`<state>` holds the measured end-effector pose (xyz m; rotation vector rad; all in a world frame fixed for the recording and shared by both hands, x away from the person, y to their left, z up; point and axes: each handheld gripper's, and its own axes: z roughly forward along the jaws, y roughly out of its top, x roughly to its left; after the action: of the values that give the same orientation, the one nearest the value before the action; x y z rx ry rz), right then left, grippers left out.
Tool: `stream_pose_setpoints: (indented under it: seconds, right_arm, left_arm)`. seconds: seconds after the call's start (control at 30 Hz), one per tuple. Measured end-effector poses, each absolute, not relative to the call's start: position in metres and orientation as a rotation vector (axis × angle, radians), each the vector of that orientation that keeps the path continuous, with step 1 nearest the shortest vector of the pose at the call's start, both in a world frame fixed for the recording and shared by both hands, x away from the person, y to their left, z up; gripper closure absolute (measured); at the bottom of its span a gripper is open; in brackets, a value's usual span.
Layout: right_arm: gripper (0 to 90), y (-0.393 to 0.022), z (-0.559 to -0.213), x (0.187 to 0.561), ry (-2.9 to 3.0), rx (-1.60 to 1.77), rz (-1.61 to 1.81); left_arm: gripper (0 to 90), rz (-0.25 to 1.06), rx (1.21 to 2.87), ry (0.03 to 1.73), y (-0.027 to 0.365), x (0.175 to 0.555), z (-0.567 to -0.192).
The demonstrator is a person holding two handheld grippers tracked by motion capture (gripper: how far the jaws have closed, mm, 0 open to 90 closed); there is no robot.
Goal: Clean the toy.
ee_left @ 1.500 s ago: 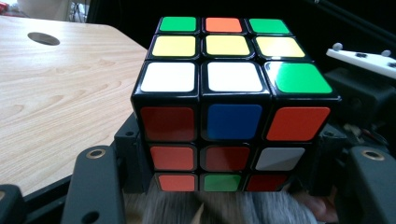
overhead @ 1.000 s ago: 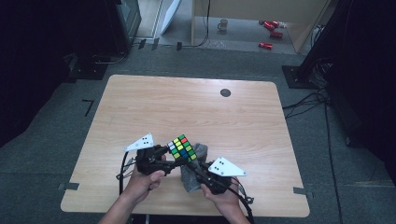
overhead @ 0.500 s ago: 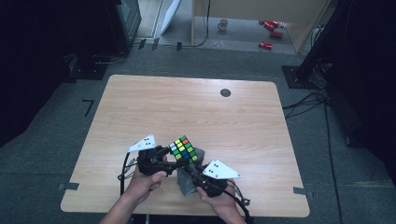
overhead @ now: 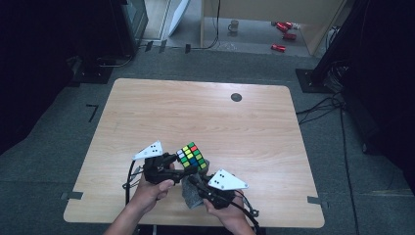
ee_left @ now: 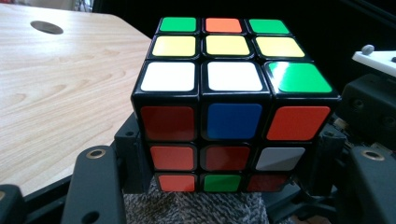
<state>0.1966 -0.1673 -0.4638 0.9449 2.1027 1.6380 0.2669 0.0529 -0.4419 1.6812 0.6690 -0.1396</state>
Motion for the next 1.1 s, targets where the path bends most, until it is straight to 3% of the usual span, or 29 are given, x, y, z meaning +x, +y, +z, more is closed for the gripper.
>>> stream_pose_setpoints:
  seconds: [0.17, 0.4, 0.57, 0.9, 1.1]
  right_arm:
    - [81.9, -0.193, -0.462, 0.209, 2.003, 1.061, 1.642]
    - [81.7, -0.172, -0.468, 0.201, 2.09, 0.989, 1.653]
    - [81.8, -0.202, -0.461, 0.211, 1.993, 1.1, 1.713]
    - [81.8, -0.227, -0.441, 0.215, 1.935, 1.101, 1.772]
    - [82.2, -0.231, -0.444, 0.214, 1.927, 1.134, 1.85]
  left_arm:
    - [35.3, -0.142, 1.693, 0.657, 0.05, 0.266, -0.443]
    - [35.3, -0.148, 1.693, 0.659, 0.05, 0.266, -0.443]
    - [35.3, -0.151, 1.69, 0.65, 0.054, 0.268, -0.443]
    - [35.3, -0.048, 1.913, 0.505, 0.031, 0.255, -0.452]
    - [35.3, -0.038, 1.901, 0.454, 0.031, 0.251, -0.45]
